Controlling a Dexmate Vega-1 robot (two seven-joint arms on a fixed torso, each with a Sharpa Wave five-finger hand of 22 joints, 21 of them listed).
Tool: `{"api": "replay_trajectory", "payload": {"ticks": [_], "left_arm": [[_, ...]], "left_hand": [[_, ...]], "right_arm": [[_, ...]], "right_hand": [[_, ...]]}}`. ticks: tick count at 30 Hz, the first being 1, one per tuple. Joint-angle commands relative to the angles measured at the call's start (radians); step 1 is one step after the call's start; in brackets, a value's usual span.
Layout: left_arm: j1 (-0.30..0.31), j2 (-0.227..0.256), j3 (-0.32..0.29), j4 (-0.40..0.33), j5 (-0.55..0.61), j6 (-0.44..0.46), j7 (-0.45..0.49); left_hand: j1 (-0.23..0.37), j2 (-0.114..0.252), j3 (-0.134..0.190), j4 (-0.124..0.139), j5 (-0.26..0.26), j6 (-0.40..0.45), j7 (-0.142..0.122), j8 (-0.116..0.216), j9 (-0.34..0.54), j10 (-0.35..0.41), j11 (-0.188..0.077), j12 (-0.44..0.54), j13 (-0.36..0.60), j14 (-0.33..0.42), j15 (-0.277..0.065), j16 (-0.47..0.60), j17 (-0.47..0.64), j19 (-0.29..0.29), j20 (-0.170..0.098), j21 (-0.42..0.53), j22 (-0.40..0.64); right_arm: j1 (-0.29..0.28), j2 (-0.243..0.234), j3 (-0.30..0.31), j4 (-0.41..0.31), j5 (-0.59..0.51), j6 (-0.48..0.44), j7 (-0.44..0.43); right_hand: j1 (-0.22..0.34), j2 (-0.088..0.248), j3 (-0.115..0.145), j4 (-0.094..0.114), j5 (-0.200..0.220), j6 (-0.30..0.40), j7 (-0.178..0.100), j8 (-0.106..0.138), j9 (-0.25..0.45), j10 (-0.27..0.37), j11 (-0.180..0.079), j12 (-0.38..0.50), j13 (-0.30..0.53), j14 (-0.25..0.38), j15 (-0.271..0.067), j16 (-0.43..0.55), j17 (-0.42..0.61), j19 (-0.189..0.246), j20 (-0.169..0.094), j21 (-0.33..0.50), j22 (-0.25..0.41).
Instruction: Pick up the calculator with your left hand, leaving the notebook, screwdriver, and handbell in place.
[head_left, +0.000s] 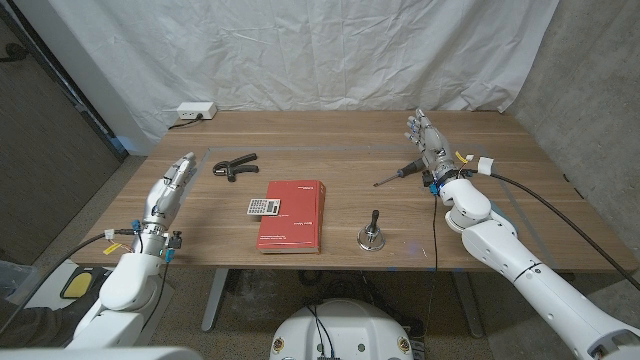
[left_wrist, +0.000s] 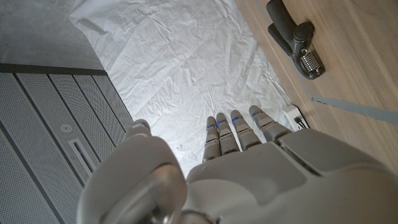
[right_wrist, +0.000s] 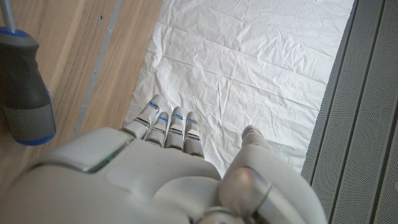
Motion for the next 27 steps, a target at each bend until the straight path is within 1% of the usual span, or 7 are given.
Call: {"api": "replay_trajectory", "payload": {"ticks": [1, 3, 9, 13, 18, 22, 27], "left_arm": [[-0.009, -0.031, 0.001, 0.037, 0.071, -0.049, 0.054], [0.004, -0.037, -0.008, 0.025, 0.096, -0.048, 0.081], [0.050, -0.045, -0.046, -0.025, 0.200, -0.019, 0.165], [0.052, -0.051, -0.050, -0.018, 0.198, -0.022, 0.168], [0.072, -0.061, -0.066, -0.046, 0.278, 0.014, 0.225], [0.099, -0.085, -0.085, -0.063, 0.334, -0.002, 0.274], [0.138, -0.104, -0.122, -0.115, 0.420, 0.038, 0.335]], "left_hand": [[0.018, -0.002, -0.001, -0.005, 0.007, 0.011, -0.003, 0.001, 0.003, 0.015, 0.004, 0.003, 0.001, 0.018, -0.020, 0.004, 0.001, 0.013, -0.070, 0.005, 0.003], [0.020, -0.002, -0.001, -0.007, 0.009, 0.013, -0.005, 0.001, 0.003, 0.018, -0.003, 0.003, 0.001, 0.020, -0.021, 0.003, 0.001, 0.016, -0.069, 0.005, 0.003], [0.029, -0.005, -0.002, -0.012, 0.013, 0.013, -0.006, -0.001, 0.003, 0.021, 0.005, 0.001, 0.001, 0.023, -0.019, 0.002, 0.001, 0.021, -0.068, 0.004, 0.003], [0.036, -0.007, -0.002, -0.016, 0.015, 0.011, -0.005, -0.003, 0.003, 0.019, 0.000, -0.001, 0.001, 0.023, -0.019, 0.000, 0.001, 0.022, -0.068, 0.003, 0.003], [0.045, -0.009, -0.002, -0.021, 0.017, 0.010, -0.004, -0.005, 0.003, 0.018, 0.004, -0.004, 0.001, 0.022, -0.018, -0.002, 0.001, 0.022, -0.066, 0.001, 0.002], [0.062, -0.014, 0.000, -0.032, 0.021, 0.010, -0.006, -0.006, 0.003, 0.017, 0.001, -0.006, 0.002, 0.022, -0.021, -0.004, 0.000, 0.024, -0.065, 0.000, 0.002], [0.097, -0.021, 0.005, -0.053, 0.028, 0.013, -0.008, -0.007, 0.004, 0.025, -0.009, -0.006, 0.002, 0.026, -0.024, -0.006, 0.000, 0.028, -0.063, -0.003, 0.002]], "right_arm": [[-0.009, -0.008, 0.009, -0.014, 0.003, -0.004, -0.007], [-0.012, -0.008, 0.010, -0.015, 0.004, -0.003, -0.007], [-0.016, -0.008, 0.012, -0.015, 0.005, 0.002, -0.007], [-0.016, -0.010, 0.011, -0.020, 0.003, -0.002, -0.009], [-0.015, -0.008, 0.009, -0.021, 0.002, -0.005, -0.010], [-0.018, -0.007, 0.012, -0.022, 0.008, -0.005, -0.010], [-0.028, -0.020, 0.025, -0.041, 0.011, -0.017, -0.022]], "right_hand": [[0.008, 0.006, -0.001, -0.005, -0.001, 0.010, 0.001, 0.001, 0.003, 0.009, -0.001, 0.002, 0.003, 0.011, 0.001, 0.004, 0.003, 0.006, -0.012, -0.002, 0.001], [0.008, 0.006, -0.001, -0.006, -0.001, 0.010, 0.001, 0.001, 0.003, 0.009, -0.001, 0.002, 0.003, 0.011, 0.001, 0.004, 0.003, 0.007, -0.012, -0.002, 0.001], [0.008, 0.007, -0.002, -0.006, -0.001, 0.010, 0.001, 0.001, 0.003, 0.010, 0.000, 0.002, 0.003, 0.011, 0.002, 0.004, 0.003, 0.007, -0.011, -0.004, 0.001], [0.008, 0.007, -0.002, -0.006, -0.001, 0.010, 0.001, 0.000, 0.003, 0.009, -0.002, 0.002, 0.003, 0.011, 0.003, 0.003, 0.003, 0.008, -0.011, -0.006, 0.001], [0.008, 0.007, -0.002, -0.006, -0.001, 0.010, 0.001, 0.000, 0.003, 0.010, -0.002, 0.002, 0.003, 0.011, 0.004, 0.003, 0.003, 0.008, -0.011, -0.007, 0.001], [0.008, 0.007, -0.003, -0.006, -0.001, 0.010, 0.001, 0.000, 0.003, 0.010, -0.001, 0.002, 0.003, 0.010, 0.003, 0.003, 0.003, 0.009, -0.011, -0.009, 0.001], [0.008, 0.008, -0.003, -0.007, -0.001, 0.010, 0.001, 0.000, 0.003, 0.011, 0.000, 0.002, 0.003, 0.011, 0.004, 0.003, 0.003, 0.010, -0.011, -0.011, 0.001]]}}
